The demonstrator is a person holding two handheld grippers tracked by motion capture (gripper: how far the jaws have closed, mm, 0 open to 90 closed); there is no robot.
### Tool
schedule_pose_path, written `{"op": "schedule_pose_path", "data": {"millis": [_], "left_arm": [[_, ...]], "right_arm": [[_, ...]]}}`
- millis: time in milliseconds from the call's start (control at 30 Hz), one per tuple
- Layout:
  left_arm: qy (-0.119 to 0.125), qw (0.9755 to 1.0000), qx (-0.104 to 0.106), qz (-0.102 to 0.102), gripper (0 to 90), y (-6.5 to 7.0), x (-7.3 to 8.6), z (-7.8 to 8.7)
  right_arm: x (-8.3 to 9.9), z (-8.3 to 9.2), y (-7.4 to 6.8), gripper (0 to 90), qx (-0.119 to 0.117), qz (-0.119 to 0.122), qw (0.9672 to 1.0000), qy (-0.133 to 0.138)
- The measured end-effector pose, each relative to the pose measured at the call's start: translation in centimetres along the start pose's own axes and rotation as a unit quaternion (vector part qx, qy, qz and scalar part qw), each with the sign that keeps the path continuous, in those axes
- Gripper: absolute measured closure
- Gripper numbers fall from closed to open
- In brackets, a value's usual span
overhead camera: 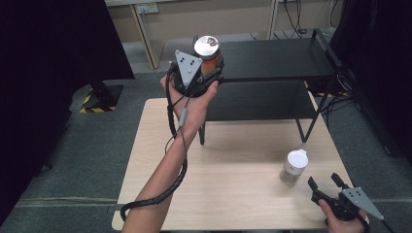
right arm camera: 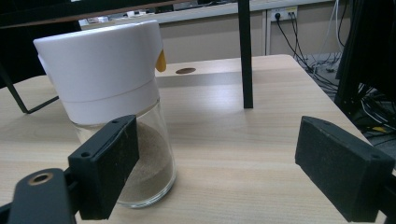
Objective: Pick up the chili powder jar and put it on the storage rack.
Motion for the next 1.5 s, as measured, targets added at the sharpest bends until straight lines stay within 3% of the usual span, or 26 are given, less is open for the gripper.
{"op": "schedule_pose_path", "data": {"millis": [933, 1500], "left_arm": [[-0.017, 0.9997, -0.012, 0.014, 30.5, -1.3, -0.8, -2.7], [-0.037, 0.9989, -0.028, 0.001, 30.5, -1.9, -1.7, -5.2]], "right_arm": [[-0.1, -0.1, -0.1, 13.8, -0.003, 0.009, 0.9999, -0.003], [-0.1, 0.0, 0.0, 13.7, -0.005, 0.009, 0.9999, -0.003]]}}
Point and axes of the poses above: each handheld gripper's, and its own axes: z roughly backward along the jaws, x roughly out of its underside, y roughly to its right, the point moved 2 cm from there along -z, roughly forward along the jaws, and after that the axes turned 5 degrees about x, right-handed, at the moved point
